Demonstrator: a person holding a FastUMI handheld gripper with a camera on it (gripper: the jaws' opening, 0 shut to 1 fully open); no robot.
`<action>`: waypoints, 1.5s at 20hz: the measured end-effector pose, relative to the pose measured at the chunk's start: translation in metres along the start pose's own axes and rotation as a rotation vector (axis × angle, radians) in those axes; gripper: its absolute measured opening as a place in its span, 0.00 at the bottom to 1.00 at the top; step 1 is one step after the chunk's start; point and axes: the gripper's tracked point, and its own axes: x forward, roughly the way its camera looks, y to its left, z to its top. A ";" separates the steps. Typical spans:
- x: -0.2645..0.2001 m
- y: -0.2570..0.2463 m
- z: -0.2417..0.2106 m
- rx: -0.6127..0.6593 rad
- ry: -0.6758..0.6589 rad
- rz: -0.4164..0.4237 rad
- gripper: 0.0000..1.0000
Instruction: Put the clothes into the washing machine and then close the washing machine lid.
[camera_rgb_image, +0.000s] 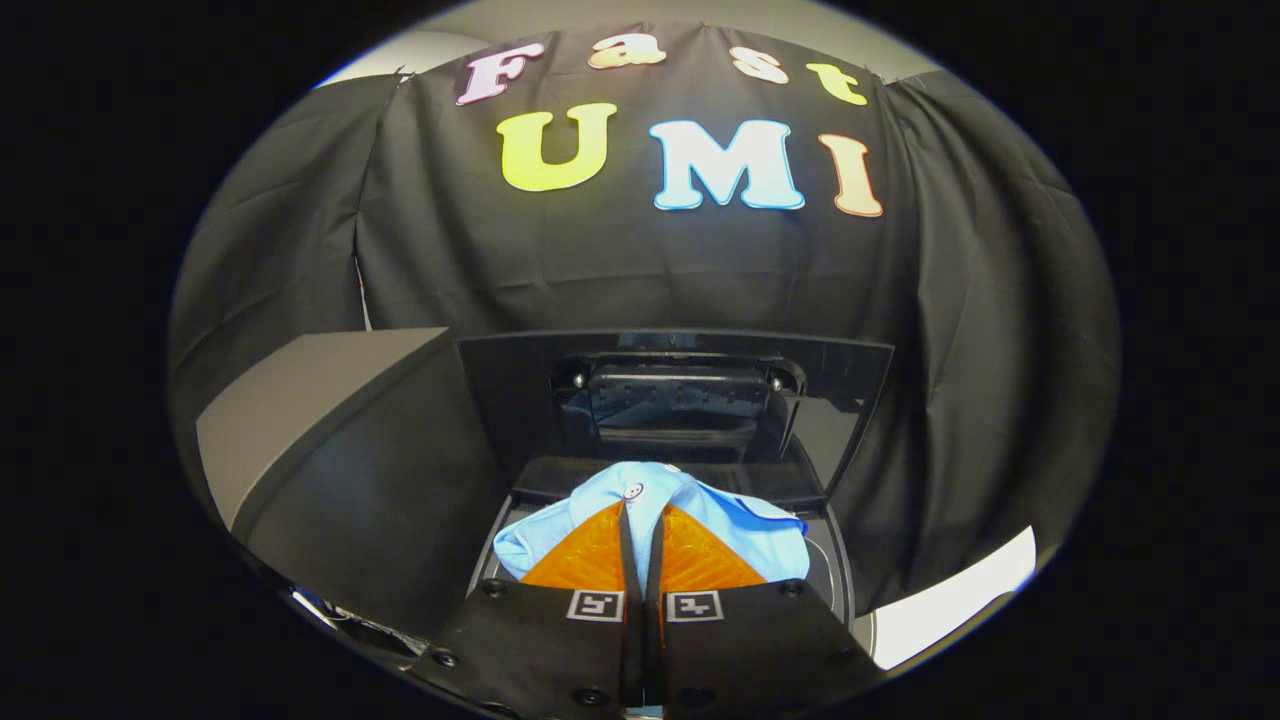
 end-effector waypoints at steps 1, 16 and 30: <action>0.003 -0.001 -0.006 -0.003 0.010 -0.004 0.02; 0.013 0.003 -0.078 0.005 0.204 -0.038 0.17; -0.001 0.002 -0.014 -0.002 0.020 -0.074 0.97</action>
